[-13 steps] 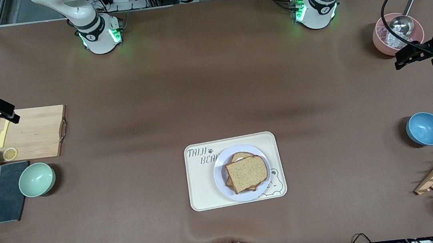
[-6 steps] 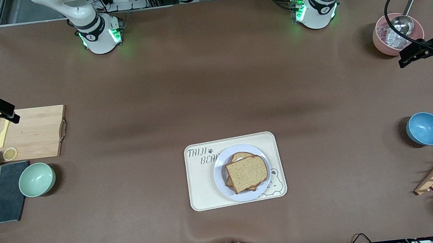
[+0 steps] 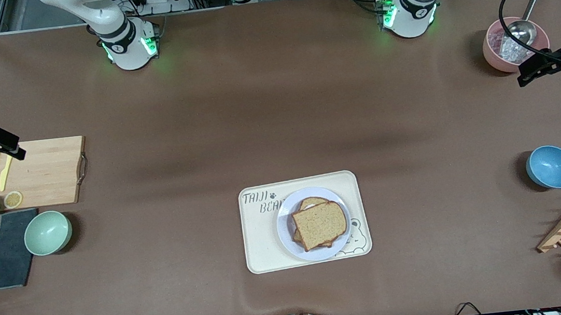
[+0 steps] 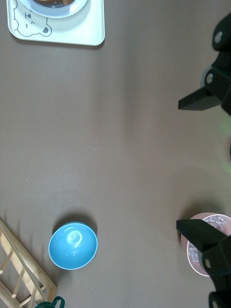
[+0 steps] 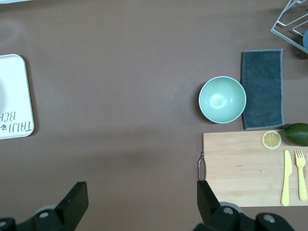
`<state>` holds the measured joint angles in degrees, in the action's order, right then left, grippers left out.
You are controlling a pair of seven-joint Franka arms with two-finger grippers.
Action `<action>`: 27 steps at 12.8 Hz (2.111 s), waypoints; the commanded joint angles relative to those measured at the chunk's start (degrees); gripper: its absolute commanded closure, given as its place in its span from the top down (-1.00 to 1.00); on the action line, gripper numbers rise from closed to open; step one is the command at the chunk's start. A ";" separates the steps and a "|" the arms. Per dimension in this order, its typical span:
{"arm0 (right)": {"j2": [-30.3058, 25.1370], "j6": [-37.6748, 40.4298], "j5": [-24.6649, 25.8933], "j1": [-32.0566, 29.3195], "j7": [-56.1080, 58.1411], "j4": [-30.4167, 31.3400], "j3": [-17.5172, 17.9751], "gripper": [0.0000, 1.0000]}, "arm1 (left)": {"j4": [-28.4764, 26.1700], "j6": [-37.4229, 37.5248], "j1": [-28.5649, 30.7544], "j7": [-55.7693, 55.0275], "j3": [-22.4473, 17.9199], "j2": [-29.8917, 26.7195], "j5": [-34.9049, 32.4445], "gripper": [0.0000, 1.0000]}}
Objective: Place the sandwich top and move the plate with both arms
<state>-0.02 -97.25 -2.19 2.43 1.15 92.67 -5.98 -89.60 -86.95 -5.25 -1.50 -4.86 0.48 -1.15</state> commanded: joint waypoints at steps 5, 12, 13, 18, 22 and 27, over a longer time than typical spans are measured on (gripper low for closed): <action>-0.15 -0.22 0.79 0.11 -0.62 0.14 0.09 1.00 | -2.77 0.20 -0.38 -1.05 0.03 -4.00 0.01 1.00; 0.11 -0.31 0.79 -0.06 -0.53 0.05 0.00 1.00 | -4.01 0.11 1.99 -1.66 3.71 -6.02 0.53 1.00; 0.11 -0.31 0.79 -0.06 -0.53 0.05 0.00 1.00 | -4.27 0.11 2.78 -1.92 5.11 -6.02 0.53 1.00; 0.11 -0.31 0.79 -0.06 -0.53 0.05 0.00 1.00 | -4.71 -0.50 2.26 -2.19 5.48 -5.67 0.80 1.00; 0.11 -0.31 0.70 0.03 -0.62 0.14 0.00 1.00 | -4.53 -0.50 1.91 -1.93 5.30 -5.58 0.71 1.00; 0.11 -0.31 0.79 -0.06 -0.62 0.14 0.00 1.00 | -4.27 -0.42 2.08 -0.87 5.13 -5.32 0.53 1.00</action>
<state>0.27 -97.38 -2.19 2.43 1.15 92.67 -6.05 -93.14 -86.81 -3.61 -2.69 0.06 -3.92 -1.08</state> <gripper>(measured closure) 0.000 0.000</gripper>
